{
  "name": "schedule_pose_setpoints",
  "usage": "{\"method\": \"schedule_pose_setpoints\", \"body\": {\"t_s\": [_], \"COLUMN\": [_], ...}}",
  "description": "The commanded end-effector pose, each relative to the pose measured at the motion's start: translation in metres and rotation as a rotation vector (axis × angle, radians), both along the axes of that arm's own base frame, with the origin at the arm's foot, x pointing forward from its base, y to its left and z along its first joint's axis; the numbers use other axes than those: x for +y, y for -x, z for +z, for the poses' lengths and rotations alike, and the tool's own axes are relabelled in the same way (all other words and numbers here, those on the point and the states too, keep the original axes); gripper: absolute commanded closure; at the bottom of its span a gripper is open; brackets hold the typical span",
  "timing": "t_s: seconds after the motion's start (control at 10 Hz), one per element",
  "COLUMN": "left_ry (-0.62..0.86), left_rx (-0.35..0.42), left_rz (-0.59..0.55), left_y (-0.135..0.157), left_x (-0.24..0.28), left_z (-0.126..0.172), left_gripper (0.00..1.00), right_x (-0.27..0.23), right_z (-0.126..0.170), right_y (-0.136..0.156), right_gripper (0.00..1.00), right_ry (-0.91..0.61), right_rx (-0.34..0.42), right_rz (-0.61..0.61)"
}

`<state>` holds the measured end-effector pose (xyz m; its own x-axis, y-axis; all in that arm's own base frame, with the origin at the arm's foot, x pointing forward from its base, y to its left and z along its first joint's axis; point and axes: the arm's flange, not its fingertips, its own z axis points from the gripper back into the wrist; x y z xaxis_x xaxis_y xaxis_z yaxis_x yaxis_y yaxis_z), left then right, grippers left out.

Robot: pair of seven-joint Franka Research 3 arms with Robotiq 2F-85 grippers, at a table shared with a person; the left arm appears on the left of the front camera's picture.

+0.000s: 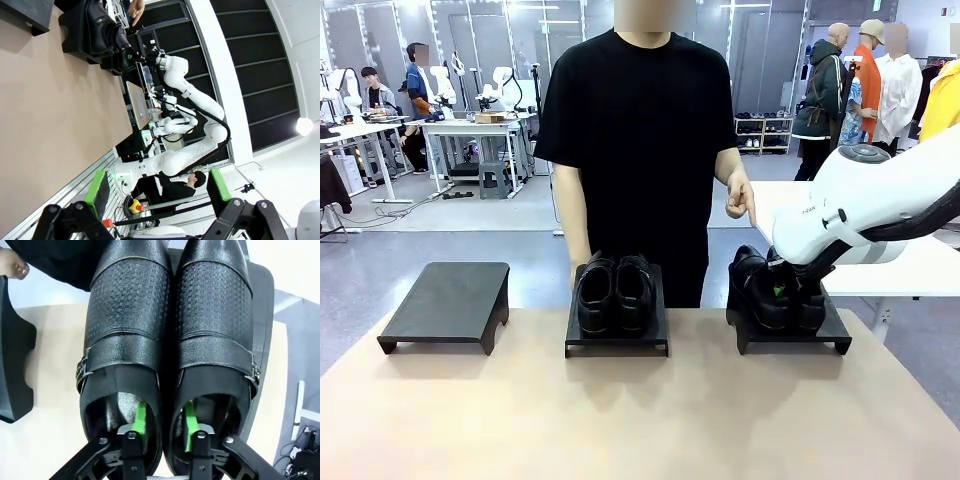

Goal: Place the shoes on the stand as instructed by the person.
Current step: Pick up another pair of Shoes and place it on the Shoes Stand indicated by the person.

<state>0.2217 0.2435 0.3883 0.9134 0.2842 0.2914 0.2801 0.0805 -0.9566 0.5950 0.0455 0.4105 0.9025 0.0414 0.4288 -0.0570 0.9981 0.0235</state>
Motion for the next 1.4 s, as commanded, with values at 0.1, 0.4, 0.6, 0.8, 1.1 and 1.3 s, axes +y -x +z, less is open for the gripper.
{"method": "schedule_pose_setpoints", "body": {"t_s": [0.1, 0.4, 0.6, 0.8, 1.1, 1.3], "left_ry": [0.004, 0.004, 0.004, 0.004, 0.004, 0.004], "left_rx": [-0.008, -0.008, -0.008, -0.008, -0.008, -0.008], "left_rz": [0.008, 0.008, 0.008, 0.008, 0.008, 0.008], "left_y": [-0.001, -0.001, -0.001, -0.001, -0.001, -0.001], "left_x": [0.001, 0.001, 0.001, 0.001, 0.001, 0.001], "left_z": [0.002, 0.002, 0.002, 0.002, 0.002, 0.002], "left_gripper": [0.00, 0.00, 0.00, 0.00, 0.00, 0.00], "right_x": [0.006, 0.008, 0.010, 0.003, 0.003, 0.003], "right_z": [0.007, 0.013, 0.017, 0.013, 0.013, 0.013], "right_y": [0.003, 0.005, 0.003, 0.002, 0.002, 0.002], "right_gripper": [0.01, 0.00, 0.01, 0.01, 0.01, 0.01], "right_ry": [0.017, 0.018, 0.036, 0.000, 0.000, 0.000], "right_rx": [-0.025, -0.030, -0.019, -0.022, -0.022, -0.022], "right_rz": [-0.018, -0.016, -0.037, 0.006, 0.006, 0.006]}}
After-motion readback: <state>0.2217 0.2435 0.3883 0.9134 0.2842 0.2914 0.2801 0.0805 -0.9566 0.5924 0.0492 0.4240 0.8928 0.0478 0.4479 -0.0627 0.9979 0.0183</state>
